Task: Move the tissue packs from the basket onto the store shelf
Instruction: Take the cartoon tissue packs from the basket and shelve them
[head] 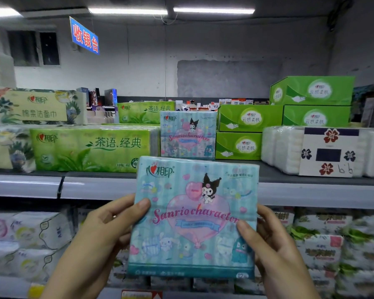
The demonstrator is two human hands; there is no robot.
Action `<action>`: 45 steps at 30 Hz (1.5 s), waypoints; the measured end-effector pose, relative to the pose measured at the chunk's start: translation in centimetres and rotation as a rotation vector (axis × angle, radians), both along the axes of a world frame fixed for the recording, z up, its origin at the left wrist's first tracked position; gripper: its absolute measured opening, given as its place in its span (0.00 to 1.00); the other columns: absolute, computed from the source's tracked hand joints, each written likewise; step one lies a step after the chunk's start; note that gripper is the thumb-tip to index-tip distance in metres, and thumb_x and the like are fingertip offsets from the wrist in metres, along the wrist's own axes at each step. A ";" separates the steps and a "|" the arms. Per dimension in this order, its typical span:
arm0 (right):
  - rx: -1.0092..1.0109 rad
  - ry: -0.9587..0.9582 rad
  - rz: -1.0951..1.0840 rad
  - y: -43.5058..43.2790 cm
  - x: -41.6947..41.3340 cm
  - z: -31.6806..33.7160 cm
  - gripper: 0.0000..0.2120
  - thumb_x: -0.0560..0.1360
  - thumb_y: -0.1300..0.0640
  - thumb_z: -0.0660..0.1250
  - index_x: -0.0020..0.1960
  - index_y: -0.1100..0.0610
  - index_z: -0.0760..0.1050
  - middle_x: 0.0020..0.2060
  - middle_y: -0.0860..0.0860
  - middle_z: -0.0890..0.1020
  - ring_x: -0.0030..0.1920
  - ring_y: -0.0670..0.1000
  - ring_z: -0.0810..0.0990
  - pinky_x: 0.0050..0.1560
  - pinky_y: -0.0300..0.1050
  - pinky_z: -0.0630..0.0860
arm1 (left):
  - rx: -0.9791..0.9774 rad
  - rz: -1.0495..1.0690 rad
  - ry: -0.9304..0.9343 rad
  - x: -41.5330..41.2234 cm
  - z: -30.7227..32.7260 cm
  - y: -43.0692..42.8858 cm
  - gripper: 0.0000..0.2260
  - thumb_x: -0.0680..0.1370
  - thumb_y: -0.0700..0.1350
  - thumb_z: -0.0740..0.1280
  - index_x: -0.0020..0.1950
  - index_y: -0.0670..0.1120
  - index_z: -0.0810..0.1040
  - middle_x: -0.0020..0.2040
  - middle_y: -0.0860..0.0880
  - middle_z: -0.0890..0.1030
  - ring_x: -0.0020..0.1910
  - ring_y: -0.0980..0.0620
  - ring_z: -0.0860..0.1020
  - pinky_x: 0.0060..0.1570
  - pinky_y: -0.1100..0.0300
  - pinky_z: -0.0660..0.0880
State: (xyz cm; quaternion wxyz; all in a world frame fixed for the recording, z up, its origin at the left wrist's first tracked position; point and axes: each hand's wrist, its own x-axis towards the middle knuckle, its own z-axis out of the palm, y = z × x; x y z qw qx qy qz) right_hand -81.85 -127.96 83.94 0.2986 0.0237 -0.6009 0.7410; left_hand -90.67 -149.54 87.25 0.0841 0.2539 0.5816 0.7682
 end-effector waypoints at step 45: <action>0.226 0.073 -0.193 5.1 -13.5 13.8 0.17 0.75 0.63 0.66 0.59 0.49 0.67 0.52 0.50 0.80 0.52 0.49 0.80 0.48 0.46 0.80 | -0.653 0.155 0.726 -14.8 16.4 4.2 0.06 0.72 0.47 0.71 0.48 0.49 0.84 0.45 0.52 0.86 0.47 0.55 0.83 0.47 0.65 0.78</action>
